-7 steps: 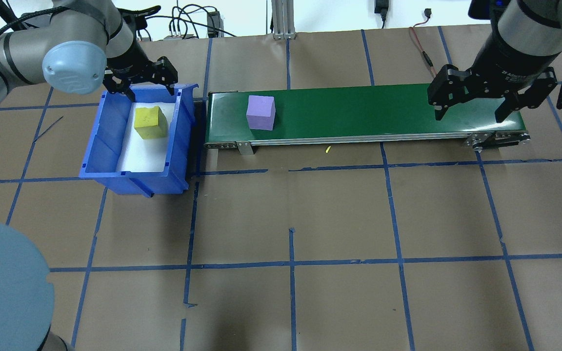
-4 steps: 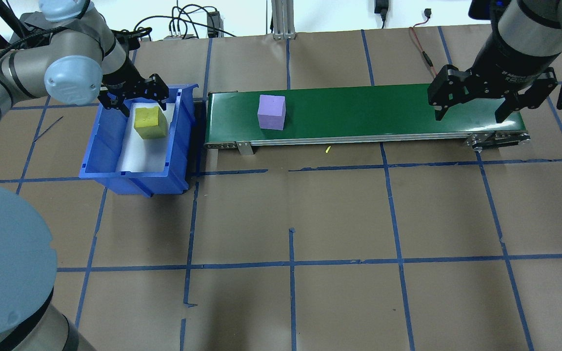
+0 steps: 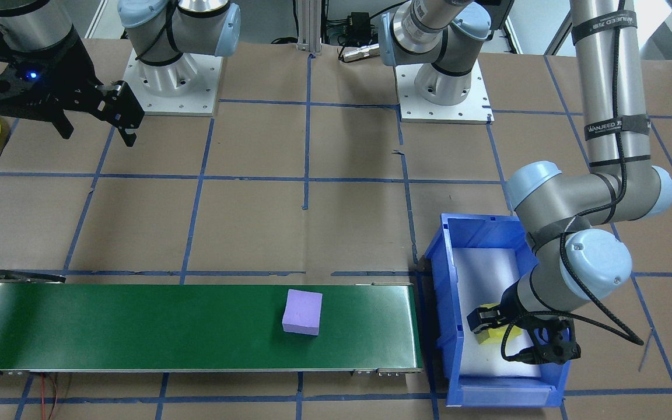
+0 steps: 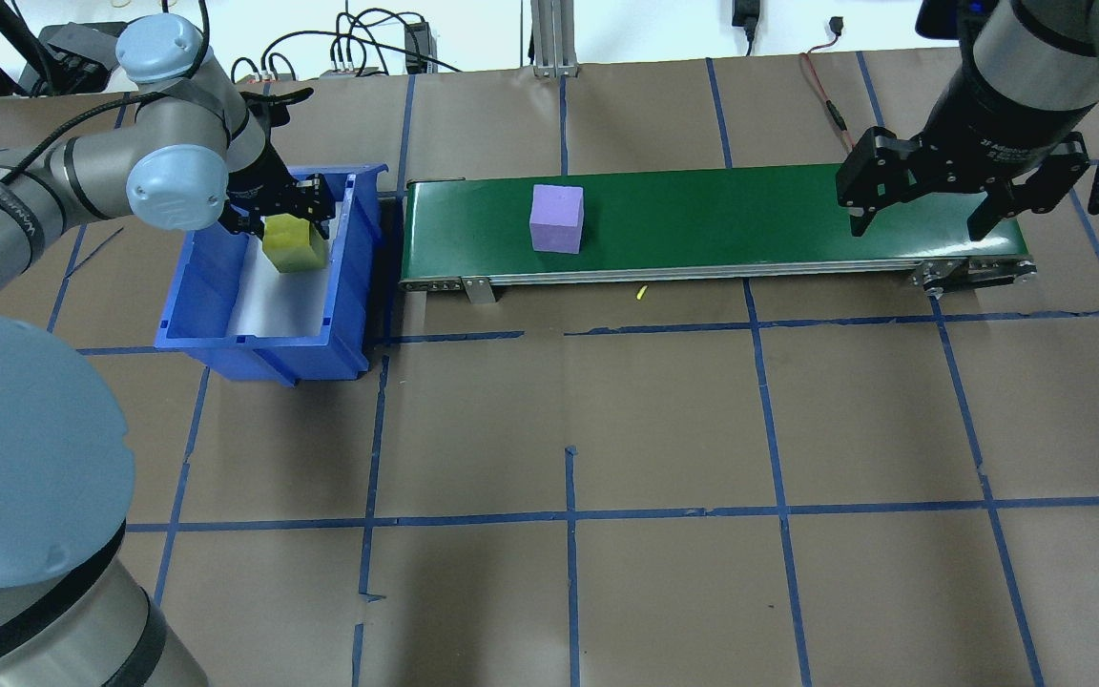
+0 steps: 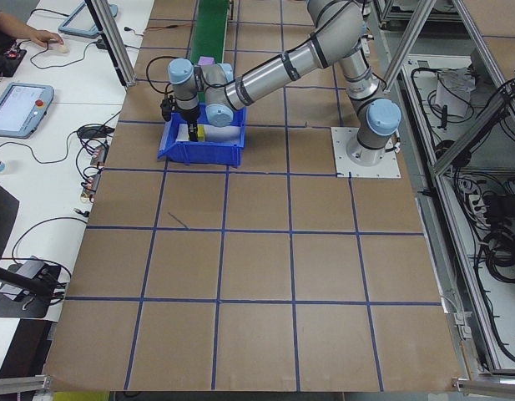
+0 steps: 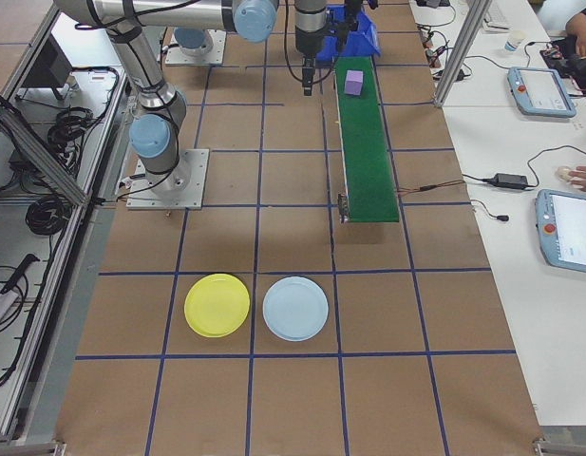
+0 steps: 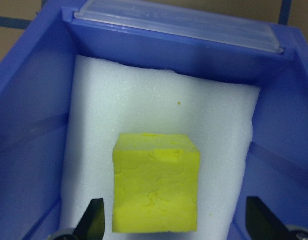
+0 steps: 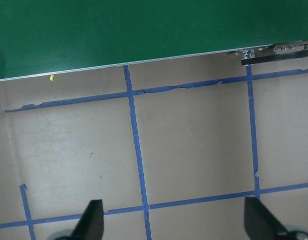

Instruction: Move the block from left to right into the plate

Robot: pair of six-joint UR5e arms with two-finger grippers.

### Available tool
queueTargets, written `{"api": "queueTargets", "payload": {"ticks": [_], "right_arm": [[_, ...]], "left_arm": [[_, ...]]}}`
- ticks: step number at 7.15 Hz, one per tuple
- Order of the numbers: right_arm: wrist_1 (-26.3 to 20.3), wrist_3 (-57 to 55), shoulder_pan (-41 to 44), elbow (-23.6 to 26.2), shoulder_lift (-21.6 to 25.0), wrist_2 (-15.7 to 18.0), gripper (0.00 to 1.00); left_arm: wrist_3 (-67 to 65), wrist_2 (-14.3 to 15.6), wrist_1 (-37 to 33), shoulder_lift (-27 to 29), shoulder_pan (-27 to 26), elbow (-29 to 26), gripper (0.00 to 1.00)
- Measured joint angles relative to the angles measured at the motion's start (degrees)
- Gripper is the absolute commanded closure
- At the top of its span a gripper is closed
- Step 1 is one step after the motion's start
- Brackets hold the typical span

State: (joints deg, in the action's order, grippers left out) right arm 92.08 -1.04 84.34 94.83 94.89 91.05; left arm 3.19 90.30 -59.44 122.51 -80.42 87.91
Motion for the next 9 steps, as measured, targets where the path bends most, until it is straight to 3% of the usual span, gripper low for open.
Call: {"api": "queueTargets", "payload": {"ticks": [3, 6, 9], "right_arm": [[-0.03, -0.01, 0.02, 0.0, -0.02, 0.0, 0.0], [0.03, -0.02, 0.04, 0.01, -0.05, 0.0, 0.0], [0.03, -0.02, -0.02, 0.0, -0.05, 0.0, 0.0]], "left_arm": [[2.1, 1.77, -2.13, -2.36, -0.07, -0.36, 0.79], [1.1, 1.66, -10.86, -9.7, -1.19, -1.53, 0.78], [-3.16, 1.35, -13.83, -11.47, -7.74, -4.41, 0.76]]}}
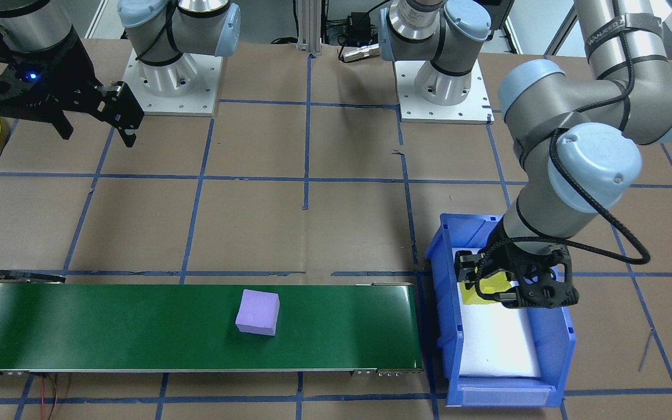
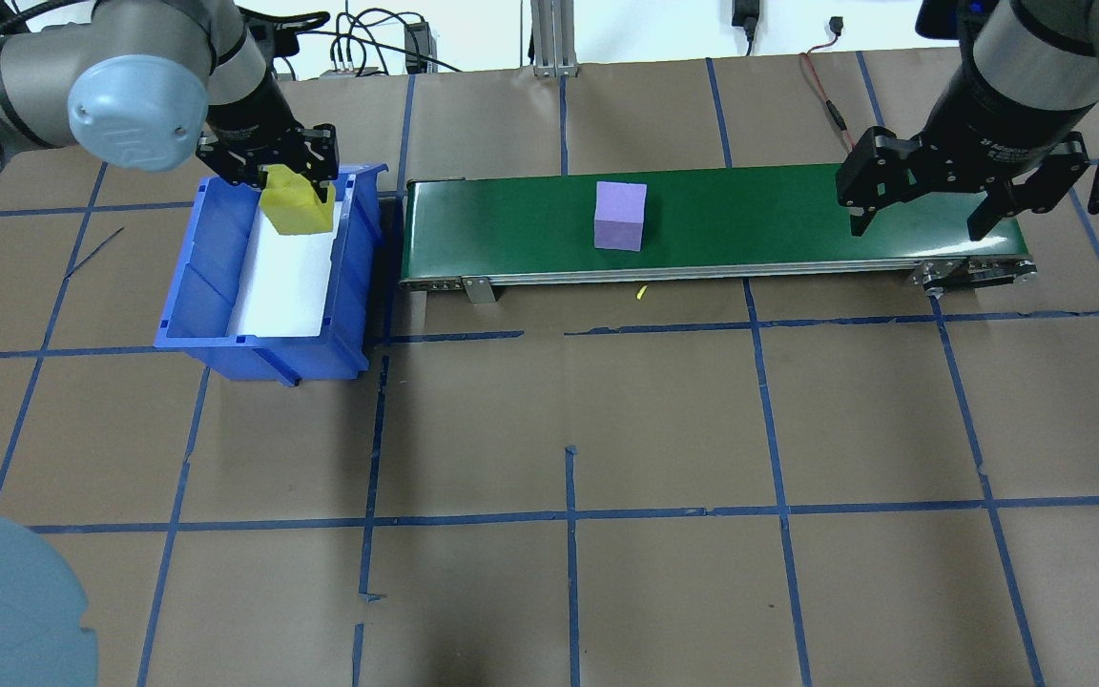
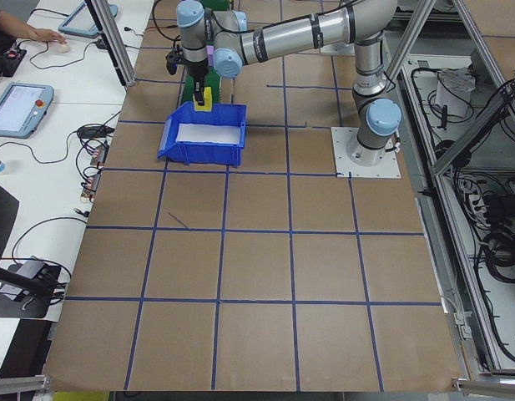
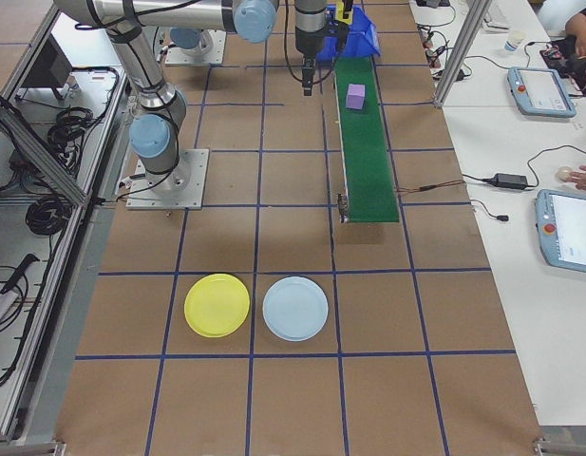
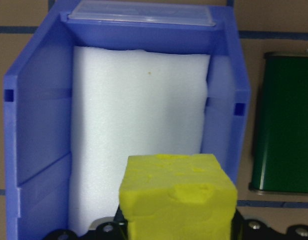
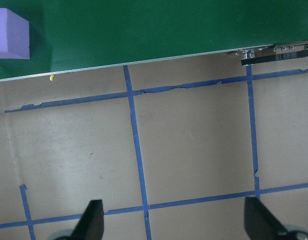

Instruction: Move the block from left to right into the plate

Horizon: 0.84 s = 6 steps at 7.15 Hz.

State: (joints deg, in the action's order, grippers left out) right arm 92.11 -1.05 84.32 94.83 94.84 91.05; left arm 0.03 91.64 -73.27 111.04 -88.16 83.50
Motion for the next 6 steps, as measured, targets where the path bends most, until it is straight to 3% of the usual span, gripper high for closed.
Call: {"api": "queueTargets", "payload": {"ticks": [2, 5, 6], "right_arm": [[0.0, 0.0, 0.05, 0.0, 0.03, 0.0, 0.0], [-0.08, 0.06, 0.01, 0.0, 0.0, 0.0, 0.0], [-0.08, 0.08, -0.08, 0.0, 0.0, 0.0, 0.0]], "left_arm": [[-3.28, -0.82, 1.44, 1.54, -4.85, -1.42, 0.76], [-6.57, -2.84, 9.57, 7.59, -9.56, -1.54, 0.71], [-6.74, -3.7, 11.32, 9.1, -9.97, -1.11, 0.34]]}}
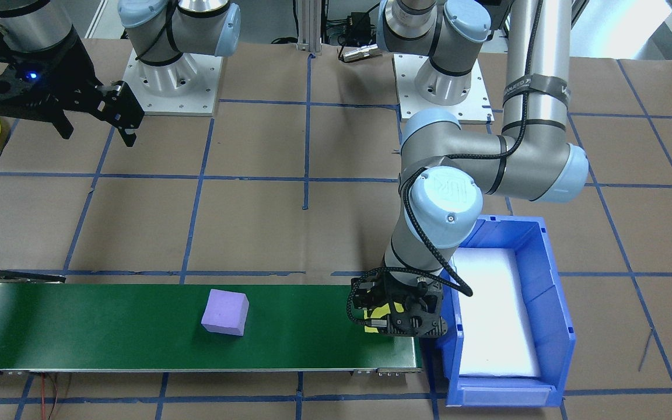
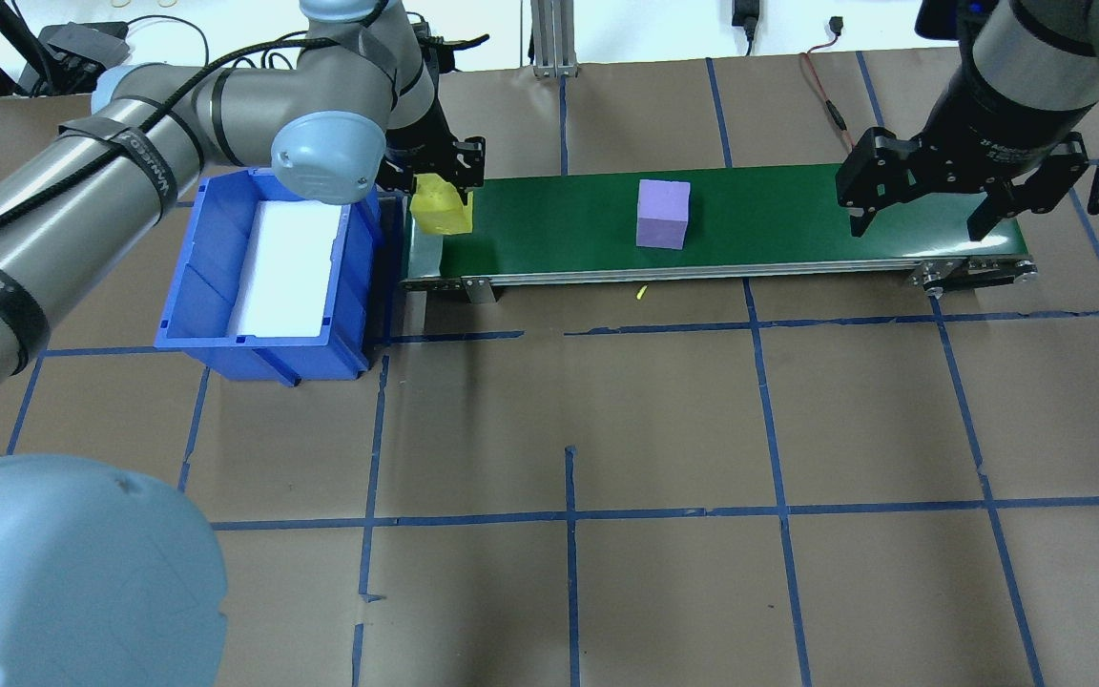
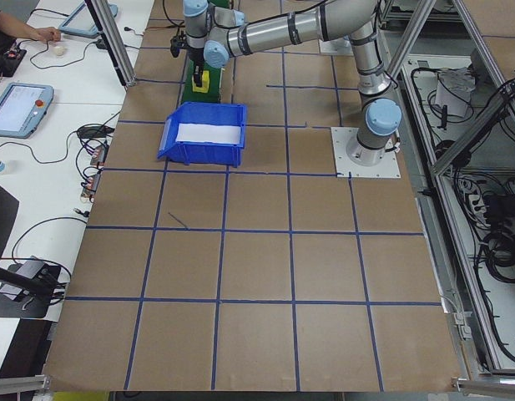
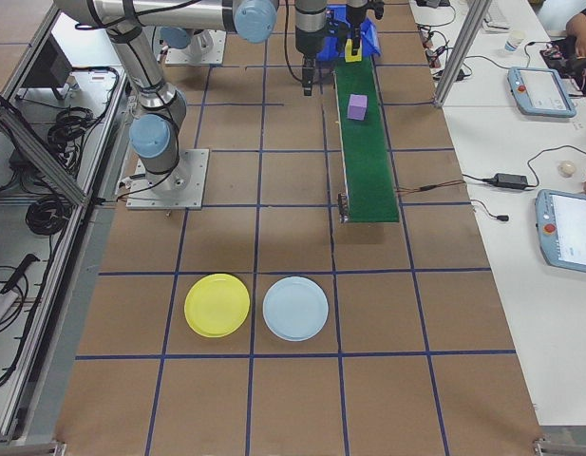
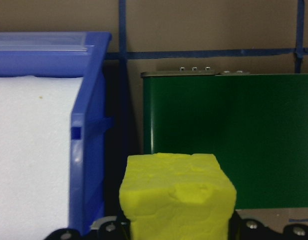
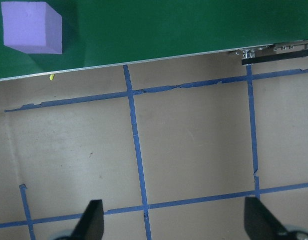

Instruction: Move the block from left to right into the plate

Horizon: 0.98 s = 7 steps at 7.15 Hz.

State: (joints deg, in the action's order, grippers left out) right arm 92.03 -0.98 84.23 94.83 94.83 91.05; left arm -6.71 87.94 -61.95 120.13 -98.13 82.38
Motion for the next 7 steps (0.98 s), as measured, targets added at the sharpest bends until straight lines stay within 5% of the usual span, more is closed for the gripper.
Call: {"api": "queueTargets", "payload": {"ticks": [1, 4, 7], "right_arm": [[0.01, -0.01, -0.09, 0.0, 0.0, 0.0, 0.0], [0.01, 0.02, -0.16, 0.0, 0.0, 0.0, 0.0], [-0.31, 0.46, -0.16, 0.05, -1.54, 0.59, 0.0]], "left_arm": [[-0.13, -0.48, 1.91, 1.02, -0.15, 0.53, 0.0], [-0.19, -0.5, 4.74, -0.19, -0.22, 3.05, 0.0], [0.13, 3.0, -4.91, -10.34, 0.76, 3.2, 0.0]]}}
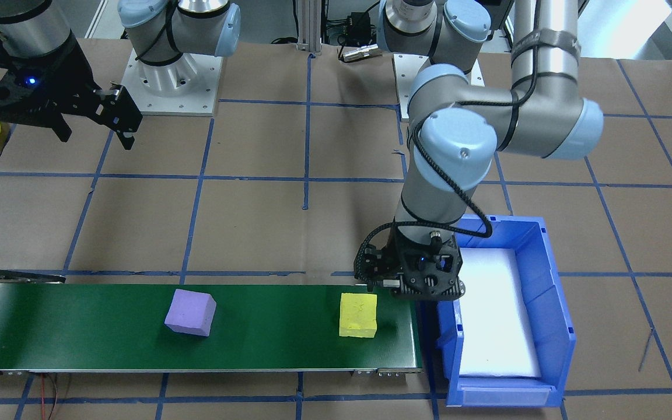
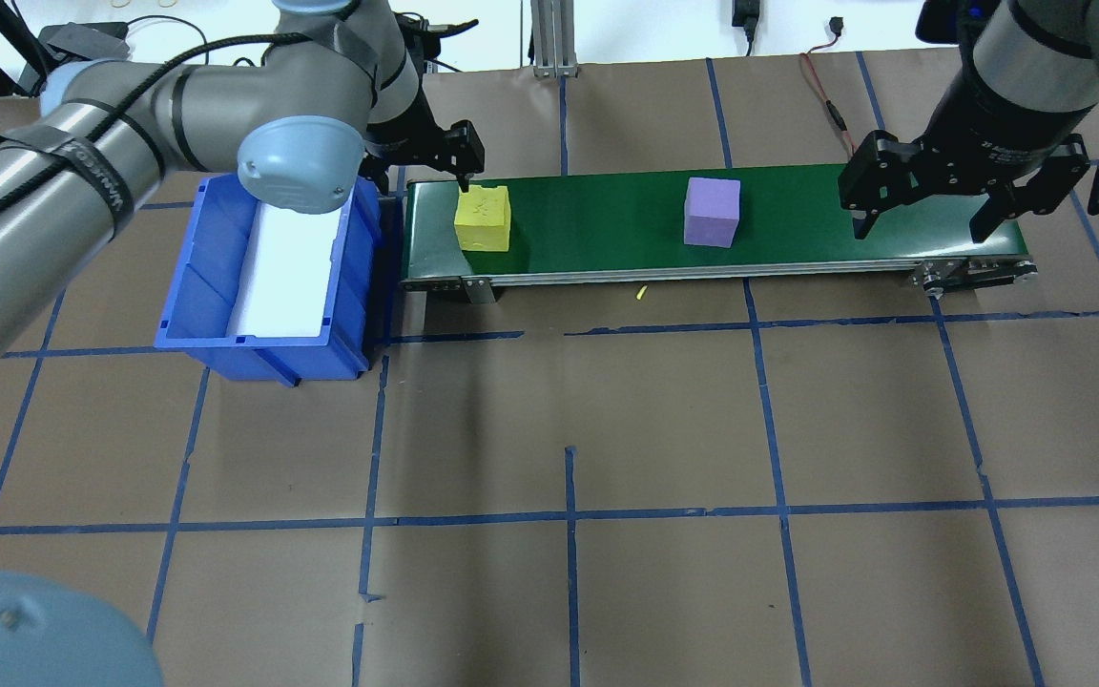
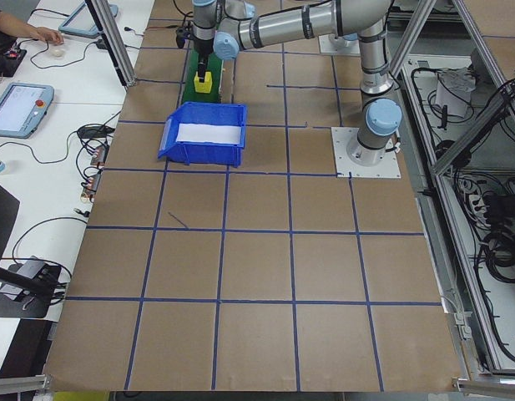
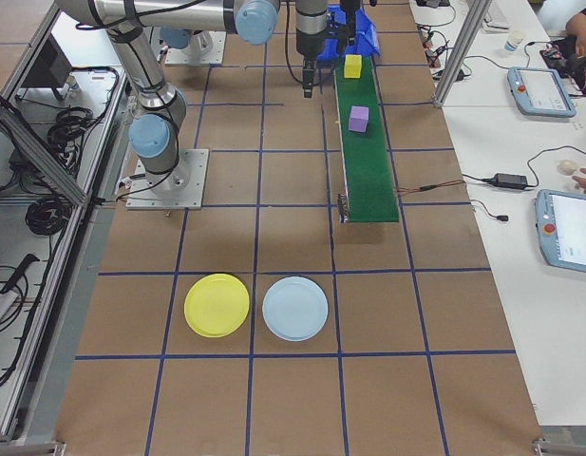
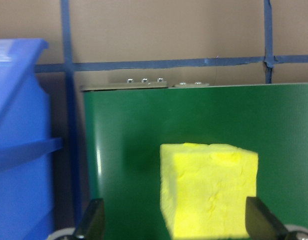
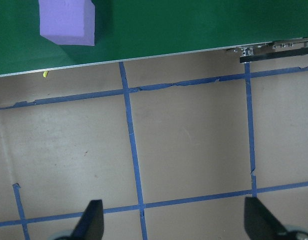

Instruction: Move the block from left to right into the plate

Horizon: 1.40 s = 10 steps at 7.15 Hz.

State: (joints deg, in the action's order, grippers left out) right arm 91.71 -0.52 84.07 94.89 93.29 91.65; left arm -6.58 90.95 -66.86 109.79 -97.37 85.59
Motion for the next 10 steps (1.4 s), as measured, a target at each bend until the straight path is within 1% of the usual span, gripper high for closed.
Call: {"api": "queueTargets", "payload": {"ticks": [1, 2, 3, 4, 5, 6, 7, 8, 9, 10], "right_arm": [[-0.18, -0.19, 0.03, 0.09, -1.81, 0.12, 0.0], [0.12, -0.56, -0.06, 0.27, -3.69, 0.13, 0.0], [1.39, -1.11, -0.37, 0.46, -5.49, -0.09, 0.0], [3.99, -1.39, -0.67, 0.73, -6.97, -0.16, 0.0], [7.75, -1.29, -0.83, 1.02, -8.8, 0.03, 0.0], [12.29, -0.97, -1.04, 0.87, -11.34, 0.08, 0.0], [15.53, -0.63, -1.92, -0.01, -13.79, -0.18, 0.0], [17.07, 1.37, -4.04, -1.39, -15.81, -1.38, 0.0], [17.65, 5.88, -7.6, -2.7, -17.45, -4.68, 0.0], [17.84, 11.72, -12.28, -3.7, -19.27, -9.56, 0.01]], "left_arm": [[0.18, 0.51, -7.42, -5.16, 2.1, 0.45, 0.0], [1.53, 0.67, -14.53, -10.45, 5.49, 1.02, 0.0], [3.76, 0.66, -20.22, -15.34, 8.65, 1.36, 0.0], [5.09, 0.63, -24.68, -19.27, 9.95, 1.64, 0.0], [5.7, 0.56, -27.57, -22.02, 9.74, 1.88, 0.0], [5.99, 0.5, -28.88, -23.86, 8.28, 1.99, 0.0], [6.07, 0.57, -29.28, -24.95, 5.89, 2.09, 0.0], [6.07, 0.8, -29.35, -25.73, 4.02, 2.26, 0.0], [6.06, 0.92, -29.36, -26.12, 3.89, 2.39, 0.0], [5.97, 0.81, -29.21, -26.14, 5.37, 2.56, 0.0]]}}
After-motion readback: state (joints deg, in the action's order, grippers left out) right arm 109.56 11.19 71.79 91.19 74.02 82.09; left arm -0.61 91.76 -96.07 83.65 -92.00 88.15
